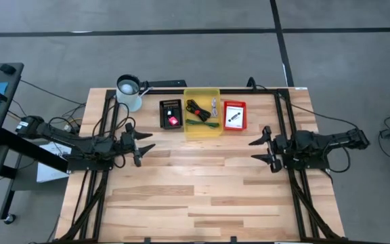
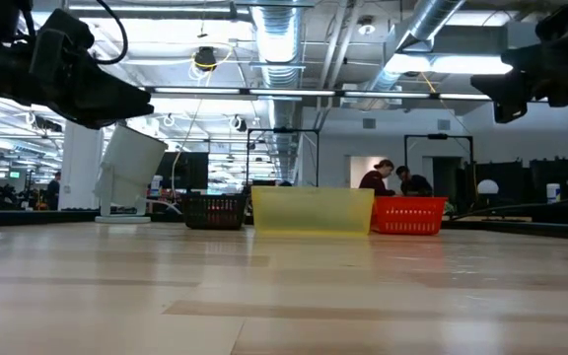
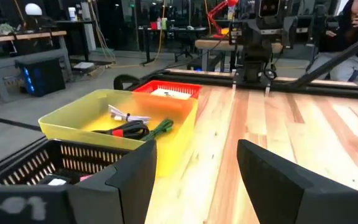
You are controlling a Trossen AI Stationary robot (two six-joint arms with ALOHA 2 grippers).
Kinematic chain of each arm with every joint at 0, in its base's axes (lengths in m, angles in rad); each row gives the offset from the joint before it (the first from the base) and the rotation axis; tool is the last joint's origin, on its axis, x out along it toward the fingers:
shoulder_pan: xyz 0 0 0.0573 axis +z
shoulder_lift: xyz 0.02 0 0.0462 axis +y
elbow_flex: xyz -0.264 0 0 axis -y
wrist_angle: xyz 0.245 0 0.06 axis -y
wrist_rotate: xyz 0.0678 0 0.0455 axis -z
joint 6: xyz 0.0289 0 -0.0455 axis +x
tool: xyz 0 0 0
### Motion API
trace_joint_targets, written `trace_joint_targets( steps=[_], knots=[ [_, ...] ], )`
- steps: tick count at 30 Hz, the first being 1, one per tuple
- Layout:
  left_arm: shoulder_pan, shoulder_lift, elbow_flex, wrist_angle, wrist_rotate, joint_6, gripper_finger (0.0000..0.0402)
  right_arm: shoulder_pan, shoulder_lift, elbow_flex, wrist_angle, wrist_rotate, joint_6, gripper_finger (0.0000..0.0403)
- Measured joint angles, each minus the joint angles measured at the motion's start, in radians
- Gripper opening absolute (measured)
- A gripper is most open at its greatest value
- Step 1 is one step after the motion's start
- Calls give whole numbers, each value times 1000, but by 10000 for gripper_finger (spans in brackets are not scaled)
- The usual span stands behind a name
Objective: Pick and place items into bin
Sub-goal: Return to Home Position
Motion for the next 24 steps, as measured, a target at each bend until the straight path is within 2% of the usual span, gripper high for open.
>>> trace_joint_targets(
  steps=[11, 16, 24],
  knots=[
    [0, 0, -1, 20, 25, -11, 214, 0, -1, 0, -4, 5, 0, 233],
    [0, 0, -2, -84, 25, -68, 214, 0, -1, 0, -4, 5, 0, 233],
    [0, 1, -2, -309, 25, -68, 214, 0, -1, 0, -4, 5, 0, 233]
  ],
)
